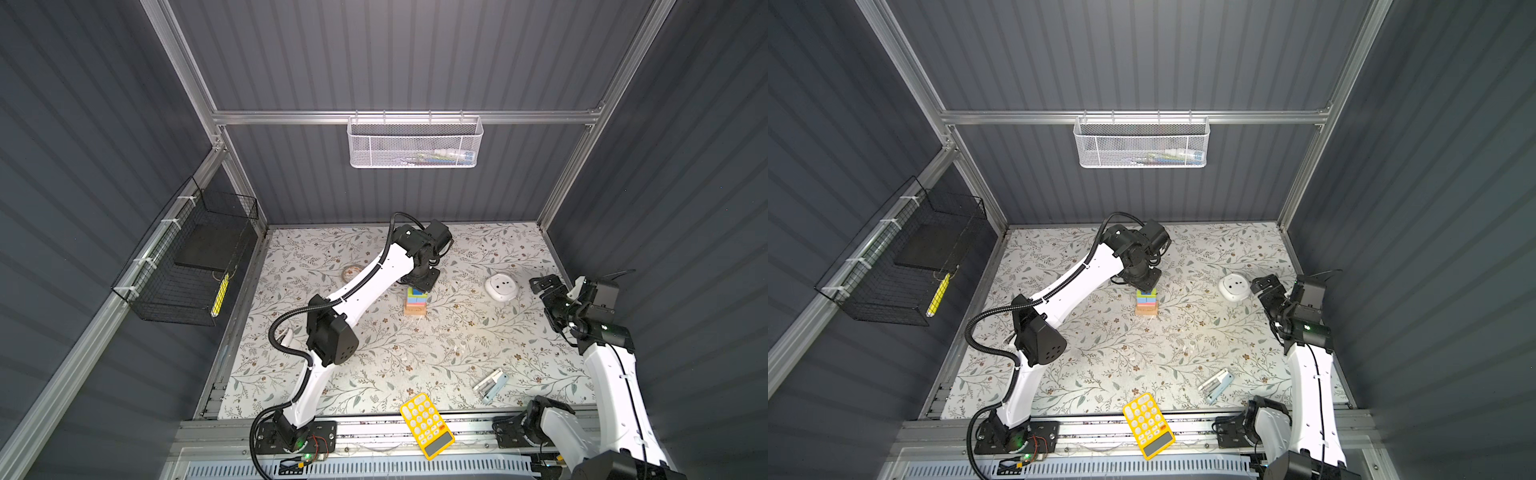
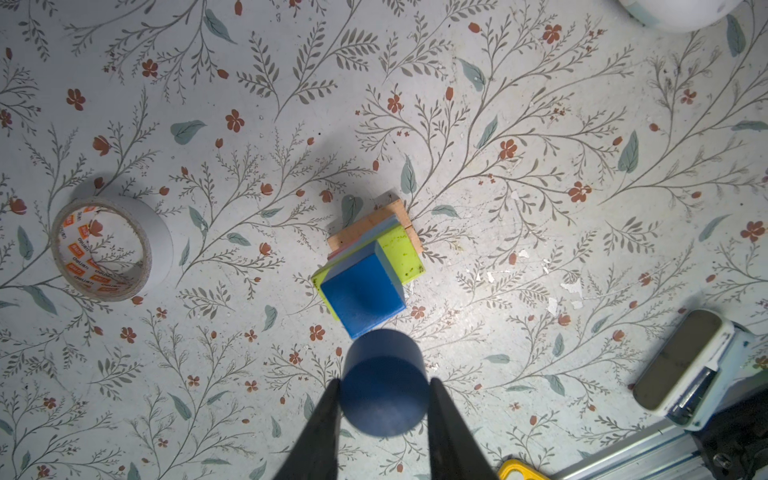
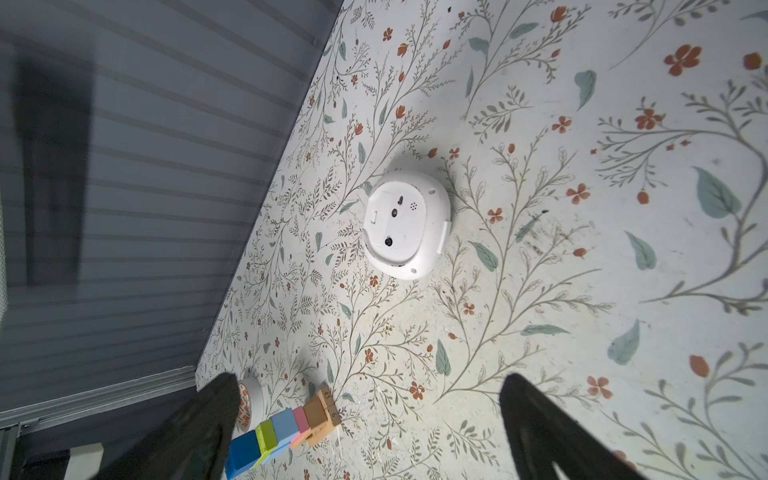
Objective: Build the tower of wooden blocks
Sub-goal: 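Carry the dark blue cylinder with the left gripper over the block tower, then lower the dark blue cylinder onto the dark blue cube atop the tower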
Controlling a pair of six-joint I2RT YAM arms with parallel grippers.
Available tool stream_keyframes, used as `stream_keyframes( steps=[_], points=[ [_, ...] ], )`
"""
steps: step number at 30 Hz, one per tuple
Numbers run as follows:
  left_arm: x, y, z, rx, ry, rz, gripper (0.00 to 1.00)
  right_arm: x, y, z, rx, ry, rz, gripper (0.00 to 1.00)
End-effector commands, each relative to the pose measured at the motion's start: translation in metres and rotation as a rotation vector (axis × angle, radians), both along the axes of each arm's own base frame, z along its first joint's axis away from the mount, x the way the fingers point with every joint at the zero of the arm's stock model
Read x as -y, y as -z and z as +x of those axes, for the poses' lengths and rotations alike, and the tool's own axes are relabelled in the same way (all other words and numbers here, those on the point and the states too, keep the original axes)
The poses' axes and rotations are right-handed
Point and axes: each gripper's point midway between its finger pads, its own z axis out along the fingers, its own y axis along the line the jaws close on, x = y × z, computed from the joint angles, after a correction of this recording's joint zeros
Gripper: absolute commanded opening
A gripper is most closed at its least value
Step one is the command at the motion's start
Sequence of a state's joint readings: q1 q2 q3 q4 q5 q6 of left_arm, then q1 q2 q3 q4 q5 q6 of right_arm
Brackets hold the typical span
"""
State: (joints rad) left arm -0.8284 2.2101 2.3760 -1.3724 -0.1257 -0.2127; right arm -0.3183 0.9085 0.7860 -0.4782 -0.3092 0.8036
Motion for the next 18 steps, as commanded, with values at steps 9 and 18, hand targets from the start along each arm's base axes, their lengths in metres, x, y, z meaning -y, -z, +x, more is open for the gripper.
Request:
stream_keyframes(
  steps=[9,18],
  points=[
    [-0.0020,0.0099,0.0120,-0.024,-0.001,0.002,0.34,-0.0003,0.0107,0.0041,-0.019,-0.009,0.016,0.99],
    [0.0002,0.0131,0.0142,-0.035,-0.003,-0.011,0.34,0.0000,0.0129,0.0057,-0.025,-0.012,0.015,0.99]
  ],
)
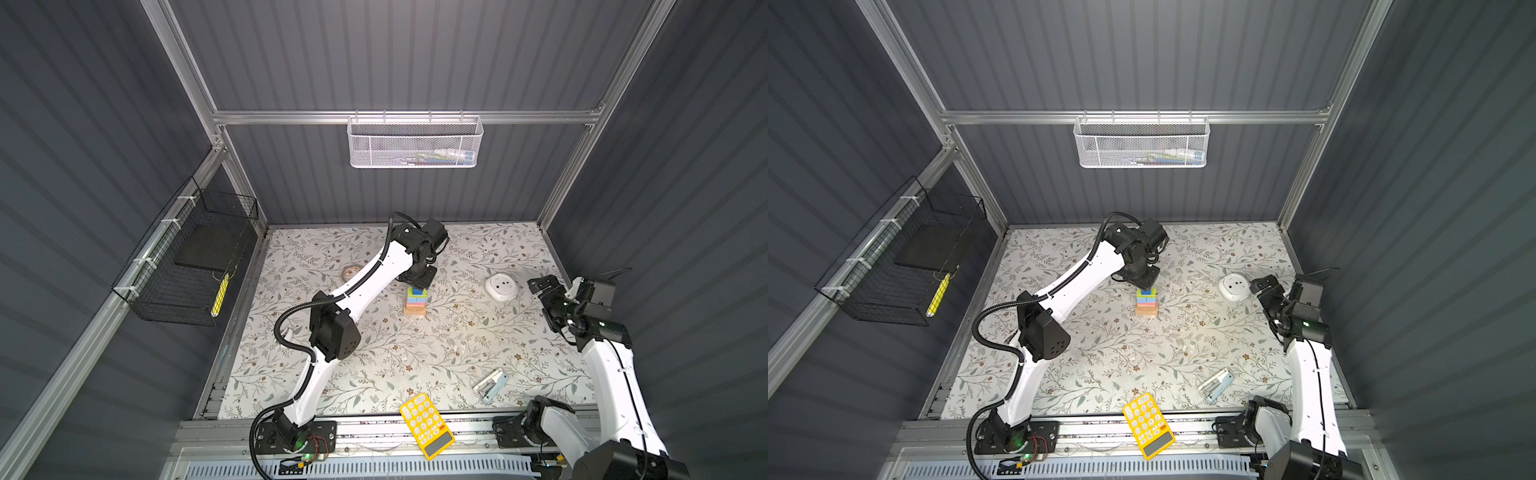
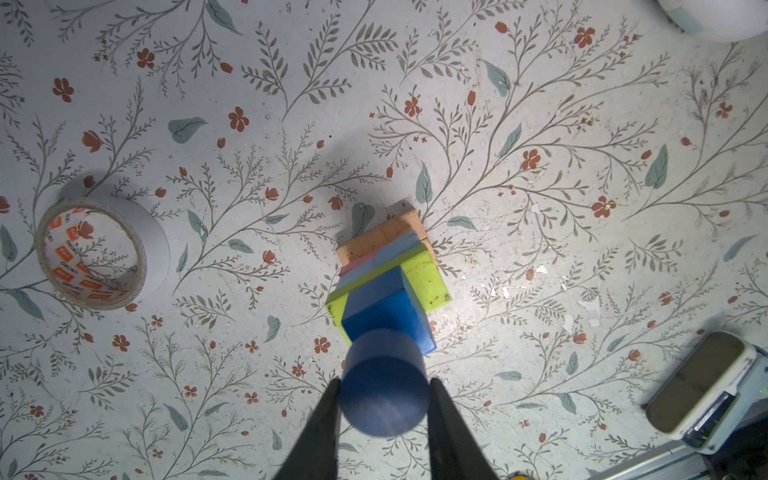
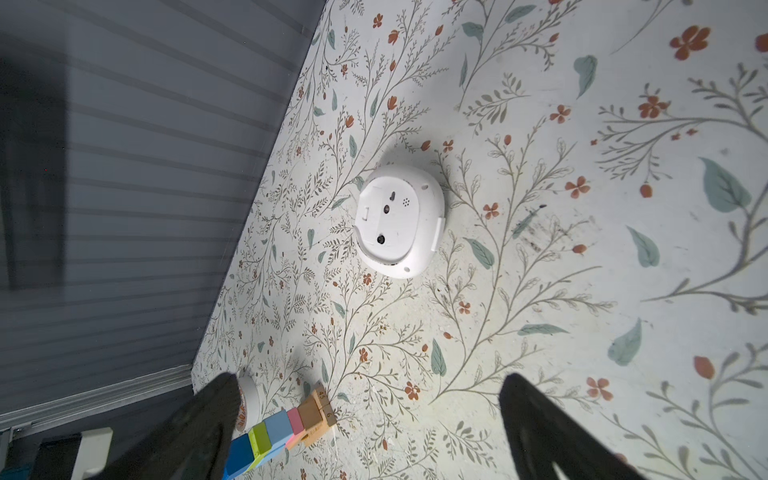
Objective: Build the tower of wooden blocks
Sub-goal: 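Lower the dark blue cylinder onto the dark blue cube atop the tower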
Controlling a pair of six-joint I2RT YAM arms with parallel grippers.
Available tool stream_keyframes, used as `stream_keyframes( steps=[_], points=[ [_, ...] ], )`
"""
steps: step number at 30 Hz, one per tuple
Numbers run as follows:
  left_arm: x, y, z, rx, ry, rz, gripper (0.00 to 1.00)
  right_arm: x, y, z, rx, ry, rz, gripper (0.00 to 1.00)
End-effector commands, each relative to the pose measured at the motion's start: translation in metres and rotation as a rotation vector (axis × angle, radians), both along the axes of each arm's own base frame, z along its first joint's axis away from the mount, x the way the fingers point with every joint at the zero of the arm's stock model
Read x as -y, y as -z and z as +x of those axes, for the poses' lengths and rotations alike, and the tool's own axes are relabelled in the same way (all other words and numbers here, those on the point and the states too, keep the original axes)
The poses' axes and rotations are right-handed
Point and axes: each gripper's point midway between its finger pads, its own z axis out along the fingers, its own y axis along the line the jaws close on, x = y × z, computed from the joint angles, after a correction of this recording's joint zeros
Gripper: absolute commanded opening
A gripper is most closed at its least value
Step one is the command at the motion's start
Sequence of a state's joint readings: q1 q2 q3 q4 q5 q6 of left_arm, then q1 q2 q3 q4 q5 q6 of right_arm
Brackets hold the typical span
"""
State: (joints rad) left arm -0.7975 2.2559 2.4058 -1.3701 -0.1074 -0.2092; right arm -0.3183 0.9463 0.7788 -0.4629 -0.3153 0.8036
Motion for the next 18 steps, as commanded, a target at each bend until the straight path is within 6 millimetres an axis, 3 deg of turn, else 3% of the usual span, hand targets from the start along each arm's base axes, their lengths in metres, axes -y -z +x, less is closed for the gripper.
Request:
stream_keyframes(
  steps=[1,18],
  points=[
    [0.0029,0.0008,0.0007,-0.013,0.019,-0.011,0.34,-0.0002,0.0025,0.0015,0.002,-0.007,0.003,0.99],
    [0.0079,0.0048,-0.0036,-0.044,0.026,-0.032,0.33,0.0000,0.0067,0.0026,-0.006,-0.006,0.008,0.99]
  ],
)
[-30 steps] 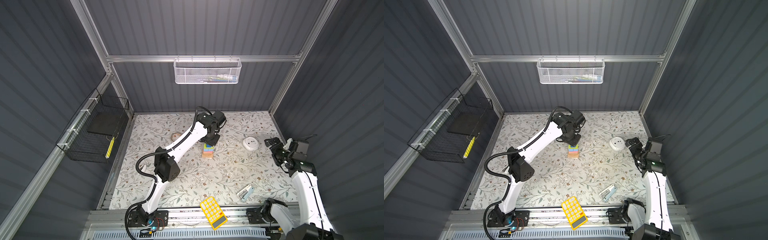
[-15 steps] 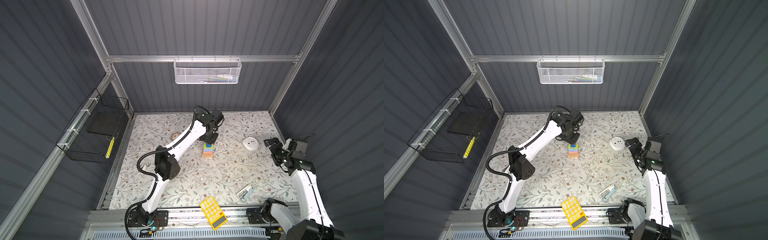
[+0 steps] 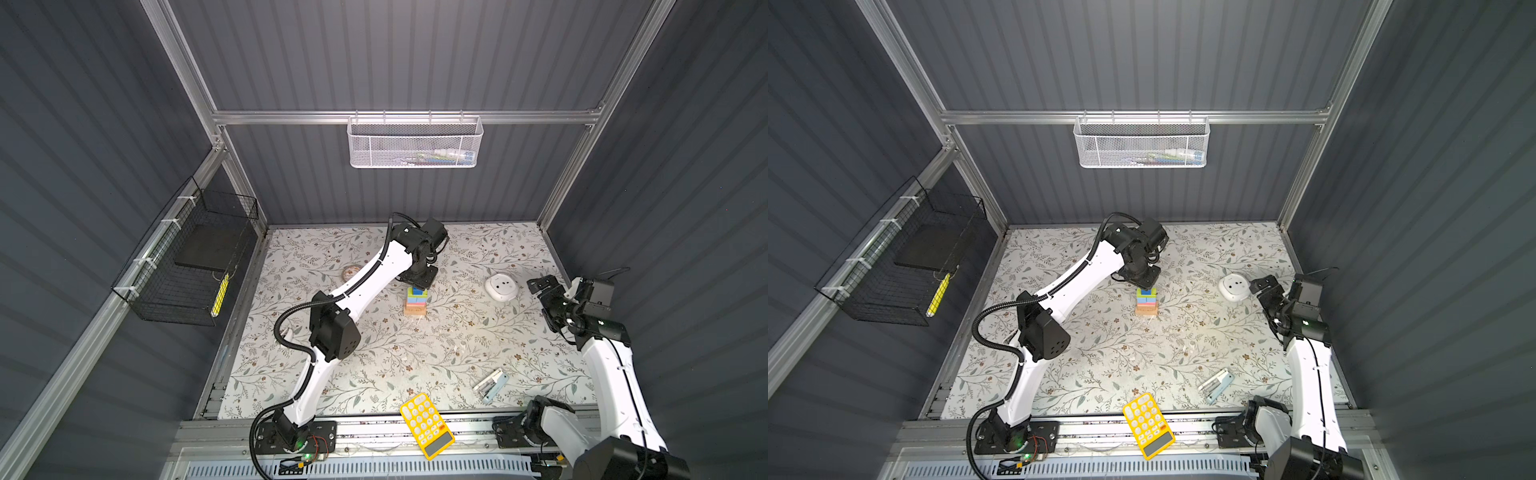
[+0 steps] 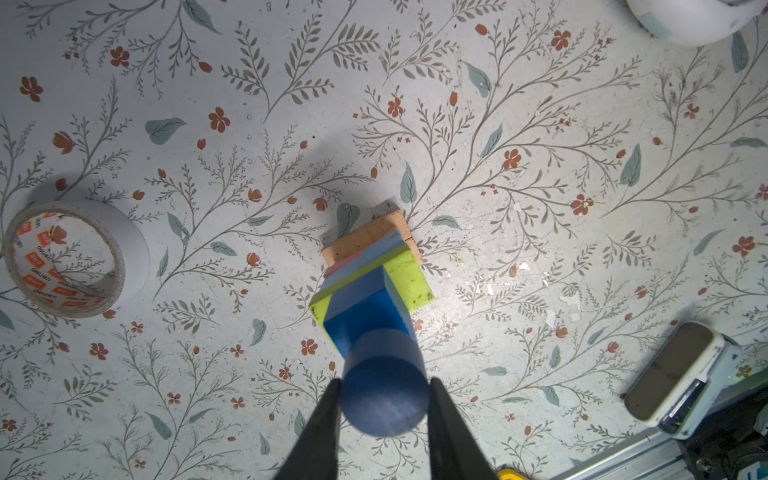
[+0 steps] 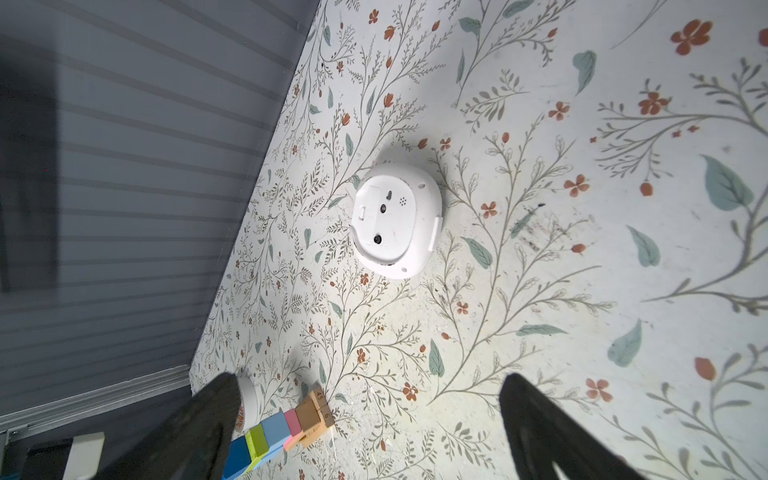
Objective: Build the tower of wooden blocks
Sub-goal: 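Lower the dark blue cylinder onto the dark blue cube atop the tower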
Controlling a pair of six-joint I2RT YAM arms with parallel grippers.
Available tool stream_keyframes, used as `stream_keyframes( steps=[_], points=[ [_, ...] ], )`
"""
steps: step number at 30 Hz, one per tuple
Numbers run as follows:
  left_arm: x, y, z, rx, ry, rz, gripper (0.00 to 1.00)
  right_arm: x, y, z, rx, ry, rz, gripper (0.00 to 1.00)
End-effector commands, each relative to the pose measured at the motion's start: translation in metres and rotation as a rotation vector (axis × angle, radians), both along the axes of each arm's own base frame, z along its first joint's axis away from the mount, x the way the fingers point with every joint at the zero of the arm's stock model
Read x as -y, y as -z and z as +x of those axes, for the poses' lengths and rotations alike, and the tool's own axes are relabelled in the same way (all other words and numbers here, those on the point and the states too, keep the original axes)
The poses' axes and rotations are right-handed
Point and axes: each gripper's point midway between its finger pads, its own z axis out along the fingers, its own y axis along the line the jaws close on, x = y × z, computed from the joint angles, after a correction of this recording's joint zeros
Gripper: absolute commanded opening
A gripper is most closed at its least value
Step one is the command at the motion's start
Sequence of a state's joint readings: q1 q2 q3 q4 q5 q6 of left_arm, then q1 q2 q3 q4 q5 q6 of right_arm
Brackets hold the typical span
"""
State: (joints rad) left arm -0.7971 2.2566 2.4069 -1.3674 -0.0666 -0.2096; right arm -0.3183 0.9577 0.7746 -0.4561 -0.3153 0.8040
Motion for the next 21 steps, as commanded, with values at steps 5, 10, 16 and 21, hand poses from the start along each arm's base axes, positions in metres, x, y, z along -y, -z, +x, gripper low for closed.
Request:
stream_keyframes(
  steps=[5,10,16,21],
  points=[
    [0.0012,0.0054,0.0015,-0.014,0.010,0.005,0.34,0.0001,0.0035,0.0018,0.001,-0.005,0.005,0.99],
    [0.0010,0.0062,0.0017,-0.014,0.009,0.007,0.34,-0.0002,0.0041,0.0016,0.000,-0.006,0.006,0.99],
    [-0.0002,0.0076,0.0015,-0.017,0.010,0.013,0.34,0.0000,0.0055,0.0023,-0.003,-0.004,0.007,0.99],
    [0.0002,0.0083,0.0026,-0.013,0.009,0.016,0.34,-0.0001,0.0056,0.0027,-0.004,-0.005,0.008,0.99]
  ],
)
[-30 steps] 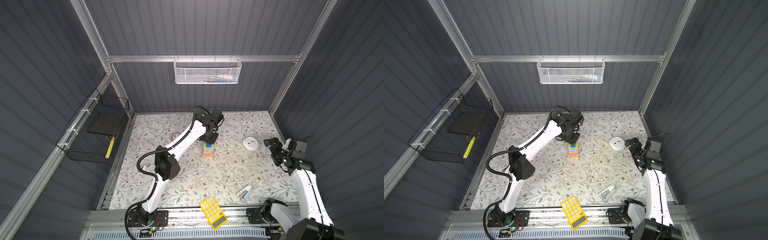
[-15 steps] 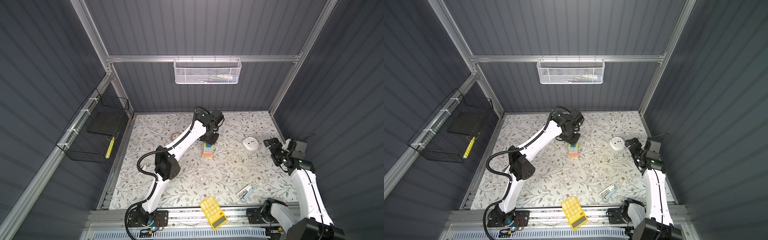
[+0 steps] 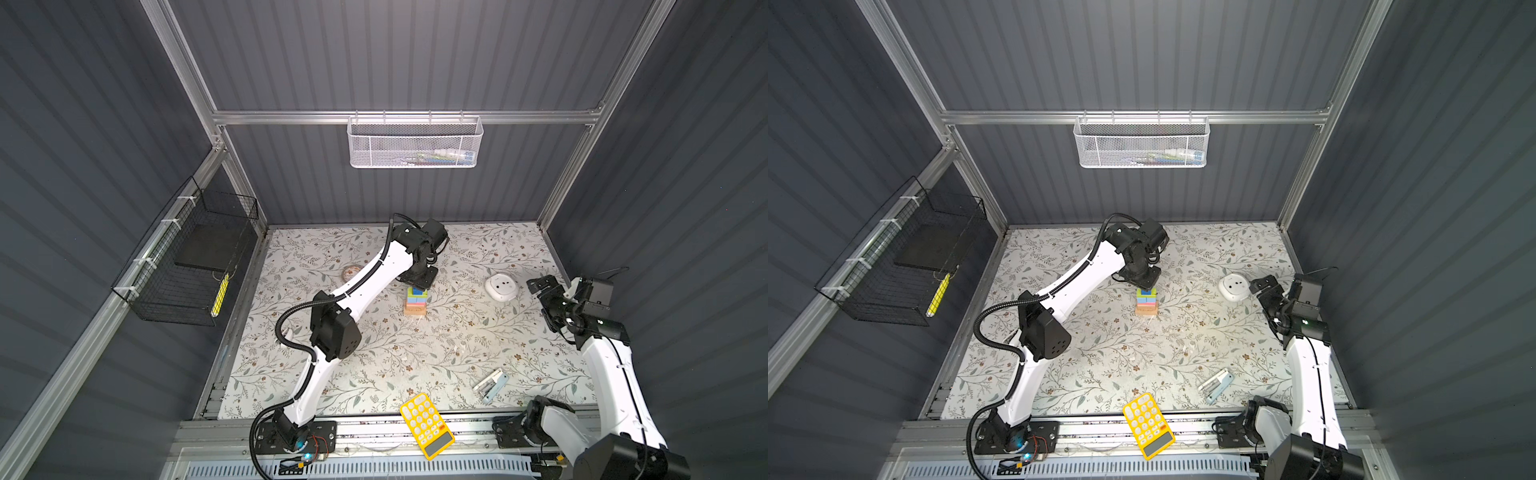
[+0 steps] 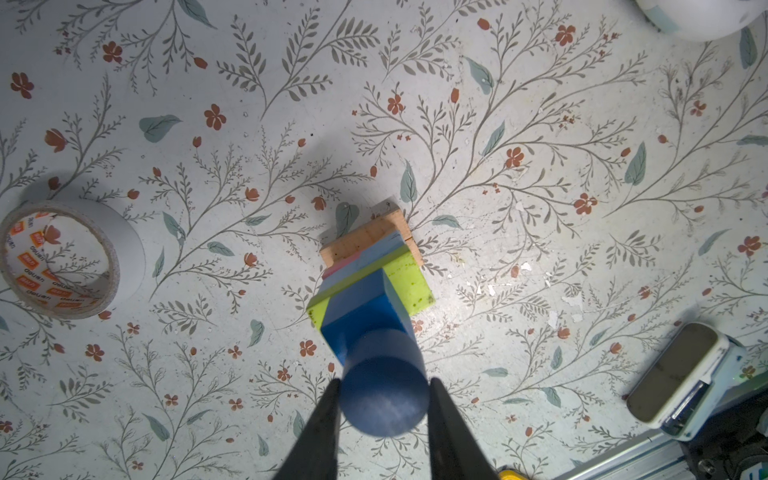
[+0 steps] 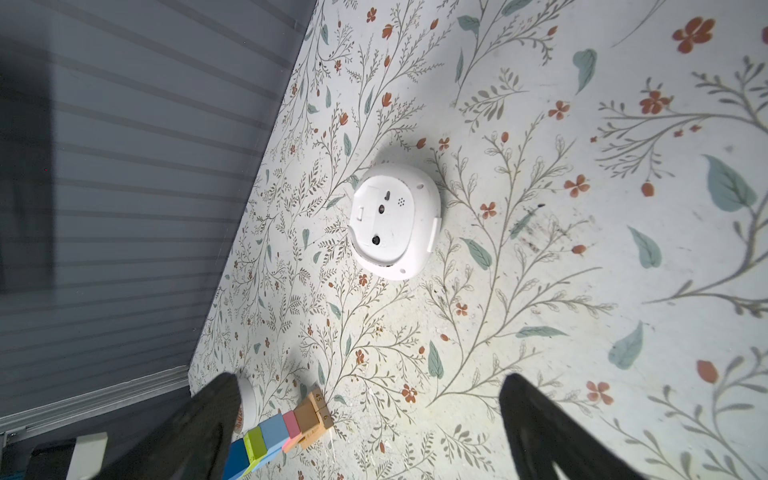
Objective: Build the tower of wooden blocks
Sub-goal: 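Lower the dark blue cylinder onto the dark blue cube atop the tower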
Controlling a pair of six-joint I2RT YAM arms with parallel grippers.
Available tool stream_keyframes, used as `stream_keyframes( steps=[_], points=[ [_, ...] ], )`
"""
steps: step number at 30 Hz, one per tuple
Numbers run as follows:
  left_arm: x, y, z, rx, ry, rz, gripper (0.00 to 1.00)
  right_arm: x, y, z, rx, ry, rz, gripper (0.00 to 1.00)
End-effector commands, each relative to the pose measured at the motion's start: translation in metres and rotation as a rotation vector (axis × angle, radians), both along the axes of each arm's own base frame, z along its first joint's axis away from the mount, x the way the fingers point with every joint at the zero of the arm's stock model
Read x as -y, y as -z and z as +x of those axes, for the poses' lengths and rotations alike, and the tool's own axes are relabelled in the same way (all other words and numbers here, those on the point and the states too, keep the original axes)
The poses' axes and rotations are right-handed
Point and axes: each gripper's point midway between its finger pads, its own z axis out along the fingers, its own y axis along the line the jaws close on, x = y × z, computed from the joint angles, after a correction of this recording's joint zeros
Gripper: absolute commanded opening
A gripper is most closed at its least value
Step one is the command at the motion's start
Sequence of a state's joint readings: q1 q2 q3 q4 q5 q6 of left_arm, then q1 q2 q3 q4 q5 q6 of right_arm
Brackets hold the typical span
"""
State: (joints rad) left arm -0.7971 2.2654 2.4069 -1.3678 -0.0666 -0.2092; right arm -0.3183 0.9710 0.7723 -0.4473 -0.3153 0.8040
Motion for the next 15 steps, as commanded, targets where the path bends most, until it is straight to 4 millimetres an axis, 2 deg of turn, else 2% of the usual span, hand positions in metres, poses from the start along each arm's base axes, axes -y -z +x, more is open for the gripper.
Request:
stream_keyframes(
  steps=[1,15],
  points=[
    [0.0004,0.0037,0.0026,-0.005,0.009,0.007,0.35,-0.0003,0.0020,0.0007,0.004,-0.004,0.005,0.99],
    [0.0008,0.0048,0.0037,-0.003,0.005,0.008,0.37,-0.0005,0.0011,0.0012,0.006,-0.007,0.003,0.99]
  ],
)
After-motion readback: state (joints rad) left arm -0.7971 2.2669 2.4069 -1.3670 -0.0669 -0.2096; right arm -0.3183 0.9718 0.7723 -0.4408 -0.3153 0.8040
